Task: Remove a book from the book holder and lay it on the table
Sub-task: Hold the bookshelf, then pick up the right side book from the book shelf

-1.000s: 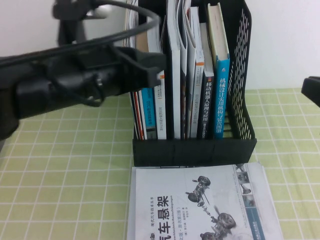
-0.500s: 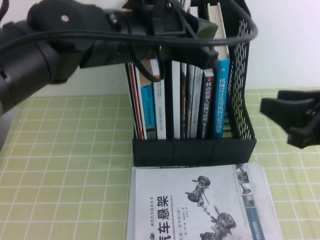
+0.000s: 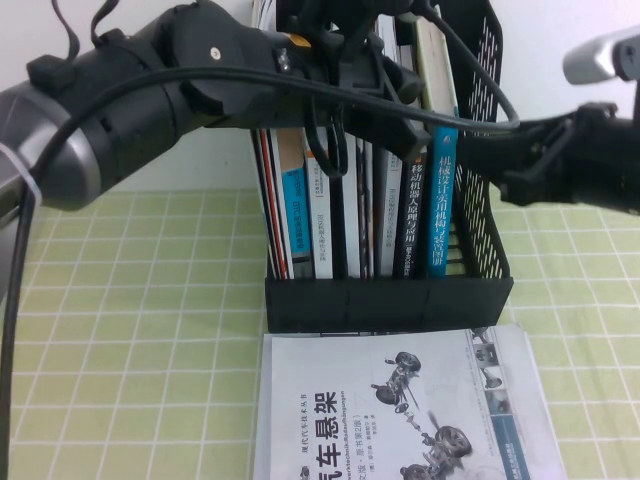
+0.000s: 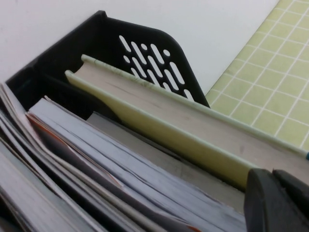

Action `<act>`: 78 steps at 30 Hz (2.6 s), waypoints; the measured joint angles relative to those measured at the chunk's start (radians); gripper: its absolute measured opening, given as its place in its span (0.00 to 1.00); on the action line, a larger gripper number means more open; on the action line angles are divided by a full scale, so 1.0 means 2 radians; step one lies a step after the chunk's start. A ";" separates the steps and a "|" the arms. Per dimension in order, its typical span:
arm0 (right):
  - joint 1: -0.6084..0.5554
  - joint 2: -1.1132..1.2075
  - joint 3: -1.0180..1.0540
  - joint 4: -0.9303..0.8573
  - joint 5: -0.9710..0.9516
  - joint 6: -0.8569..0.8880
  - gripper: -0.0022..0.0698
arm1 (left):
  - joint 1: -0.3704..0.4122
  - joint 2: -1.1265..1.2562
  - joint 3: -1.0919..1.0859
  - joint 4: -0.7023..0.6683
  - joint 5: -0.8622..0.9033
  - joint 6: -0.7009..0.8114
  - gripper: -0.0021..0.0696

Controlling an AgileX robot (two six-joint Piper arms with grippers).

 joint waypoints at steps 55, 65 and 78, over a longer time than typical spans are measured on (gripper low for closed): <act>0.006 0.181 -0.155 0.009 -0.028 -0.051 0.62 | 0.018 0.012 -0.005 0.007 0.000 -0.027 0.03; 0.002 0.107 -0.136 0.002 -0.151 -0.063 0.35 | 0.019 0.001 -0.004 0.008 0.008 -0.028 0.03; 0.001 0.043 -0.140 0.008 -0.136 -0.077 0.33 | 0.019 -0.035 0.001 0.013 0.040 -0.031 0.03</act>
